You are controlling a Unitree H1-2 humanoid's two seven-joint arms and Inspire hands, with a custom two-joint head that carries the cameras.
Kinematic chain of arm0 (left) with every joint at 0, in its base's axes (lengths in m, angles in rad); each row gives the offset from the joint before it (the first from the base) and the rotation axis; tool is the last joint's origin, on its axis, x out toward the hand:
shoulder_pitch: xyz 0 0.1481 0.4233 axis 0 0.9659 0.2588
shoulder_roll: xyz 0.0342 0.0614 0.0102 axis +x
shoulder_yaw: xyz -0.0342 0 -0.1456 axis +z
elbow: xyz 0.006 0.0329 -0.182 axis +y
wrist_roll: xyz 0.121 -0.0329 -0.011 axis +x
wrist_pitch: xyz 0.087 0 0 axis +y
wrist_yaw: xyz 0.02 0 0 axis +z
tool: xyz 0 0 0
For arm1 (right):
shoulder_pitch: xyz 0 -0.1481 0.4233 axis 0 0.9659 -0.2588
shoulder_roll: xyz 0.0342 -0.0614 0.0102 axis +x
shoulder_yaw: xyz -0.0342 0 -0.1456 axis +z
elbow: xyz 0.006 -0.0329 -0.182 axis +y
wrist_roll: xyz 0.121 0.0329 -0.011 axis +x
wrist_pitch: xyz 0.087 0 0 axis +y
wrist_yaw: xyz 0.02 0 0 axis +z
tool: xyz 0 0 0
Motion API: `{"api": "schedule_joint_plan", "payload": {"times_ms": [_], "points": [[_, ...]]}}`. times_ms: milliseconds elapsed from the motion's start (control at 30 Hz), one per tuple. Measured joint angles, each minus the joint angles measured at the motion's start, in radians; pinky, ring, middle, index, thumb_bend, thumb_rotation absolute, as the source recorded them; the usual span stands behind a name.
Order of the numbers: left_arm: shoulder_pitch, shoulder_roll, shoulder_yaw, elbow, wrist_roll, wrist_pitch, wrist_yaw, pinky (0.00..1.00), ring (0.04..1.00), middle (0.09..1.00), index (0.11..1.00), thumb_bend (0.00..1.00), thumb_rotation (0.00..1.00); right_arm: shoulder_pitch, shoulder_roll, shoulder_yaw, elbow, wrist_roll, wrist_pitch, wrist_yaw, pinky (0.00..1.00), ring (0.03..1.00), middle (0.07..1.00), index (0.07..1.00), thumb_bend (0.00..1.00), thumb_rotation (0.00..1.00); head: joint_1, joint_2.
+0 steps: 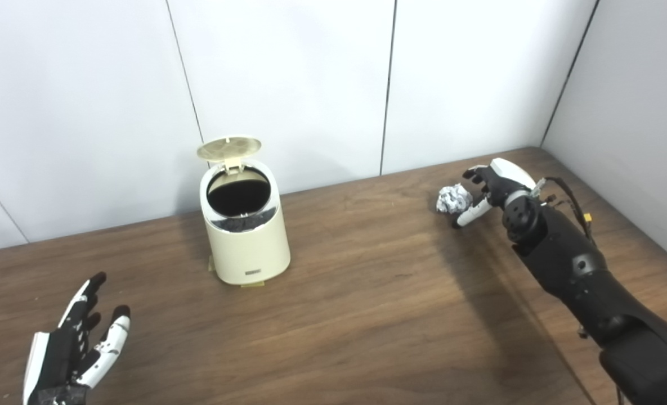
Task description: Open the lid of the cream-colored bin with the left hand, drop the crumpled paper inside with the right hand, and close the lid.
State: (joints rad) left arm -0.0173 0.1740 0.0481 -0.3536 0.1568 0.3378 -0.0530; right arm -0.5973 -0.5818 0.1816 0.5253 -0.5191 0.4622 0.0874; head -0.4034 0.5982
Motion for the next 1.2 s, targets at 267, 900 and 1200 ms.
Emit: {"api": "schedule_joint_plan", "payload": {"times_ms": [267, 900, 1200], "points": [[0.001, -0.008, -0.009, 0.0, 0.007, -0.003, 0.002, 0.93, 0.964, 0.965, 0.963, 0.27, 0.22, -0.002, 0.0, 0.016, -0.033, -0.001, 0.0, 0.025, 0.76, 0.833, 0.844, 0.839, 0.84, 0.06, 0.005, 0.008], [0.007, -0.003, -0.029, 0.0, 0.078, -0.005, 0.006, 0.93, 0.957, 0.948, 0.945, 0.3, 0.27, -0.02, 0.008, 0.038, -0.027, -0.006, -0.033, 0.045, 0.65, 0.706, 0.759, 0.745, 0.77, 0.03, 0.014, 0.026], [0.008, -0.001, -0.023, 0.0, 0.076, -0.011, 0.003, 0.92, 0.963, 0.963, 0.935, 0.31, 0.29, -0.019, 0.007, 0.056, -0.025, -0.035, -0.034, 0.041, 0.6, 0.657, 0.723, 0.737, 0.78, 0.0, 0.021, 0.037]]}}
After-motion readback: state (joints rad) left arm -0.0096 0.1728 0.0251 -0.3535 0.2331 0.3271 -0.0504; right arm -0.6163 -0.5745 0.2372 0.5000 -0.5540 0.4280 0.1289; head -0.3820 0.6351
